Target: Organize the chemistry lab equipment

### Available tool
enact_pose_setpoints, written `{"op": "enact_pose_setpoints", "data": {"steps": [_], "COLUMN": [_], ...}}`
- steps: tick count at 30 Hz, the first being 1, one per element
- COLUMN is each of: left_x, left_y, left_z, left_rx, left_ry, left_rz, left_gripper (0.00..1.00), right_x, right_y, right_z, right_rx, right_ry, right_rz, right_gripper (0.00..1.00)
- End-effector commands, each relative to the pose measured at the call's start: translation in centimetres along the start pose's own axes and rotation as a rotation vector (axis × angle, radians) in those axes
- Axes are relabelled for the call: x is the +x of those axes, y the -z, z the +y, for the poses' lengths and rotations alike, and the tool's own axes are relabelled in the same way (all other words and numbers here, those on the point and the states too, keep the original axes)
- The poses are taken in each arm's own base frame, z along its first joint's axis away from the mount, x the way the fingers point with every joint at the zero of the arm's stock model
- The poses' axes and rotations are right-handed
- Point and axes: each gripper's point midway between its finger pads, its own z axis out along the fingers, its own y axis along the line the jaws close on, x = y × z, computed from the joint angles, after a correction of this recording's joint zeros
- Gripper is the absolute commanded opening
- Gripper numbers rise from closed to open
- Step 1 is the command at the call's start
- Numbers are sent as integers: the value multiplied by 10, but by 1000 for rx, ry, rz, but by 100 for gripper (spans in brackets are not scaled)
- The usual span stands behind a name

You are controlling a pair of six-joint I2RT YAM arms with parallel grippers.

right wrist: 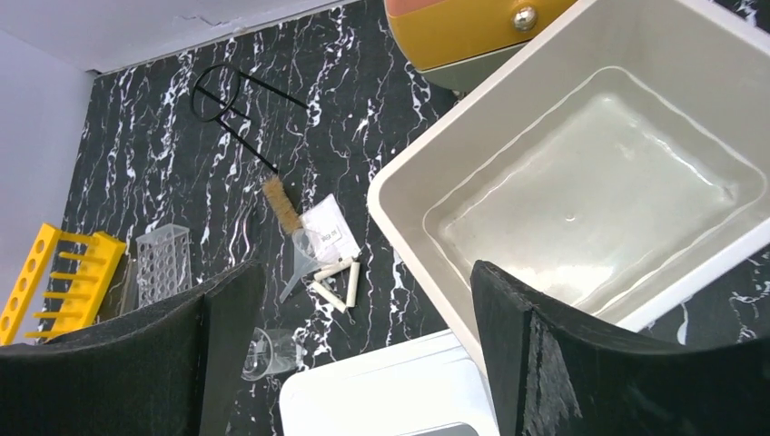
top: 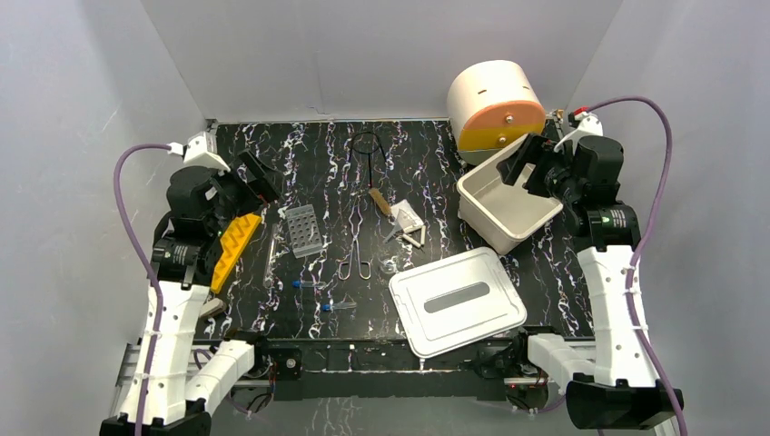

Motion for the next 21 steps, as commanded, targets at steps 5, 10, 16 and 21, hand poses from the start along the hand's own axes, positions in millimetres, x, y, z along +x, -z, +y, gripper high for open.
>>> {"op": "enact_pose_setpoints", "data": {"steps": [5,10,16,21], "left_x": [1,9,31,41], "left_y": [-16,-29,-44,-44], "left_z": [-4,-16,-15,-1], "left_rx": [8,76,79,-12], "left_ry": [-19,-7,68,110], "left_rz": [49,100,180,227], "left_gripper": [98,98,98,98], "right_x": [-5,7,27,45], "right_y": [-17,-19,-29,-43], "right_z": [26,58,91,119], "right_rx": [-156,-324,-407,-436], "right_ry": [14,96,181,201], "right_rz": [-10,43,146,213], "right_gripper": [98,99,98,93]}}
